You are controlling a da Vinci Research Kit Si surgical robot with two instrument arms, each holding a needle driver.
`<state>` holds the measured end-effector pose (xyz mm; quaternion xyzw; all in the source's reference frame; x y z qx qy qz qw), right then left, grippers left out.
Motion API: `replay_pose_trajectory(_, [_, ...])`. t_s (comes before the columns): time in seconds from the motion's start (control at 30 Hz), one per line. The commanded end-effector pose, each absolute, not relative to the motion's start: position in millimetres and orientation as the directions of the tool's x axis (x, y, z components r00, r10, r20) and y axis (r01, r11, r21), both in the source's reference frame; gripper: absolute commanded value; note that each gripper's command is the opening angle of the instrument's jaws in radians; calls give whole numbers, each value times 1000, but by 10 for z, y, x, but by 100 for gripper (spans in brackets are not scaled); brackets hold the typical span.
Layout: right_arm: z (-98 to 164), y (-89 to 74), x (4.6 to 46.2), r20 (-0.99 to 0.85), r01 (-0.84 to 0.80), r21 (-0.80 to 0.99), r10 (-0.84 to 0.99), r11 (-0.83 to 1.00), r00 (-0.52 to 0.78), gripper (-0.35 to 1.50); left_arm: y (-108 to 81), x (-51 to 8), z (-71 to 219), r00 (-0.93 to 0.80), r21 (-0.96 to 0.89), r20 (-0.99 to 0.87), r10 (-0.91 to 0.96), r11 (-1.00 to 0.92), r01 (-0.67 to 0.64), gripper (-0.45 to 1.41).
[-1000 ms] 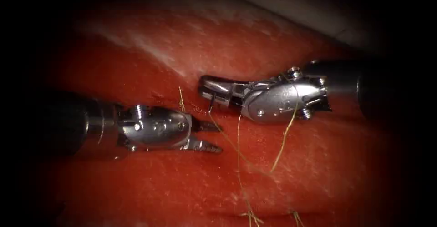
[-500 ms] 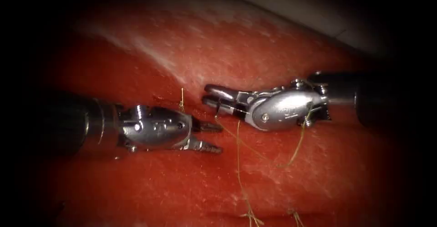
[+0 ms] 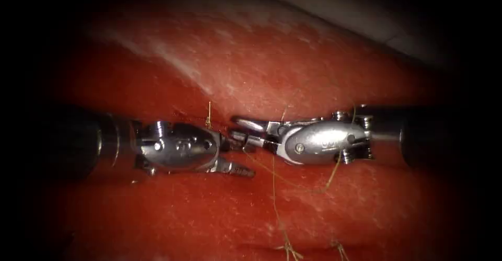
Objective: Wound Closure
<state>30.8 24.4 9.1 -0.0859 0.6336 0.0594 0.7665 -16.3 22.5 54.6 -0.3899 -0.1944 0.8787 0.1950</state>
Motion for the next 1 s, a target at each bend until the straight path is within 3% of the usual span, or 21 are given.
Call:
replay_pose_trajectory(0.03, [92, 249, 316, -982, -199, -55, -17, 978, 190, -35, 221, -168, 551, -620, -495, -609, 495, -848, -190, 21])
replay_pose_trajectory(0.37, [62, 308, 310, -988, -301, -78, -33, 950, 151, -35, 219, -173, 554, -620, -492, -609, 494, -849, -194, 21])
replay_pose_trajectory(1.0, [60, 337, 305, -987, -343, -134, -94, 930, 132, -35, 217, -173, 556, -623, -490, -608, 492, -850, -194, 21])
